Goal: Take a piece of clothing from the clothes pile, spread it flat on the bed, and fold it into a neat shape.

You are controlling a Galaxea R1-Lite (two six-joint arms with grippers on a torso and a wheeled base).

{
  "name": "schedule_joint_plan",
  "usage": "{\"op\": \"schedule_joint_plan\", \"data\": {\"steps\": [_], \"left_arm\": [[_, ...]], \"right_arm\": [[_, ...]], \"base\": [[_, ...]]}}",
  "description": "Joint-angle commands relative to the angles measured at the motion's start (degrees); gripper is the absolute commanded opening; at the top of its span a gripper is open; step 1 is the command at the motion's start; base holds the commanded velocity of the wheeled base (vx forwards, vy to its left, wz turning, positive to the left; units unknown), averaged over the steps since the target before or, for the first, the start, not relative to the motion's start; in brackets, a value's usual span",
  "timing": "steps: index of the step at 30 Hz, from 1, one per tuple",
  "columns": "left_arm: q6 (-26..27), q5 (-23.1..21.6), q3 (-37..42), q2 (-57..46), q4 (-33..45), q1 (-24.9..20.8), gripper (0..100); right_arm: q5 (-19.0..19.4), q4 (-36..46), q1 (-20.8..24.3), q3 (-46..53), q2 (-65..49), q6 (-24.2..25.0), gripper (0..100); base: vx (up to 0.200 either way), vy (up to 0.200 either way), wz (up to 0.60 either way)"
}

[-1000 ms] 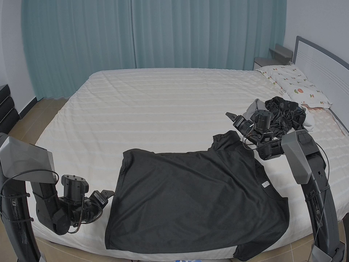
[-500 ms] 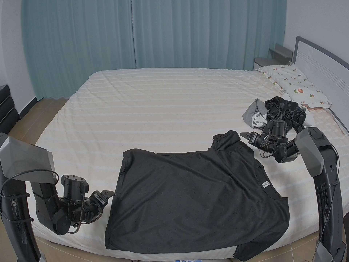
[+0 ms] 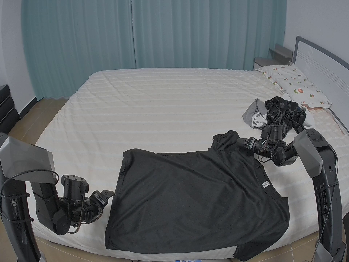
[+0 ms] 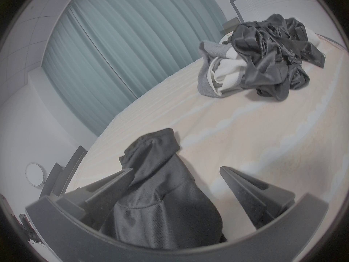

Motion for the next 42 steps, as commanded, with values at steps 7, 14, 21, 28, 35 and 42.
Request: {"op": "schedule_joint_plan", "data": {"steps": [7,14,21,28,35,42], "left_arm": [[0.06,0.16,-0.12,0.01,-0.02,-0.01,100],[0.59,0.34,-2.76,-2.71,-0.02,0.08,100],[5.16,0.78,-8.39,-5.17,0.95,0.52,100],[10.17,1.40,-25.70,0.89,8.42,1.31,100],[10.78,1.40,-43.63,9.15,18.35,1.57,100],[12.28,1.40,-53.91,15.48,23.80,1.31,100]], "right_arm": [[-0.49,-0.73,-0.51,0.37,0.34,0.42,0],[-1.72,-1.44,-1.83,3.27,-4.32,5.17,0],[-1.72,-5.57,-3.32,9.42,-5.81,4.82,100],[-1.90,-9.70,-2.79,13.20,-5.81,4.99,100],[-1.99,-9.79,-2.44,17.77,-7.22,4.82,100],[-2.07,-11.63,-2.27,20.23,-7.74,4.73,100]], "base": [[0.000,0.000,0.00],[0.000,0.000,0.00],[0.000,0.000,0.00],[0.000,0.000,0.00],[0.000,0.000,0.00],[0.000,0.000,0.00]]}}
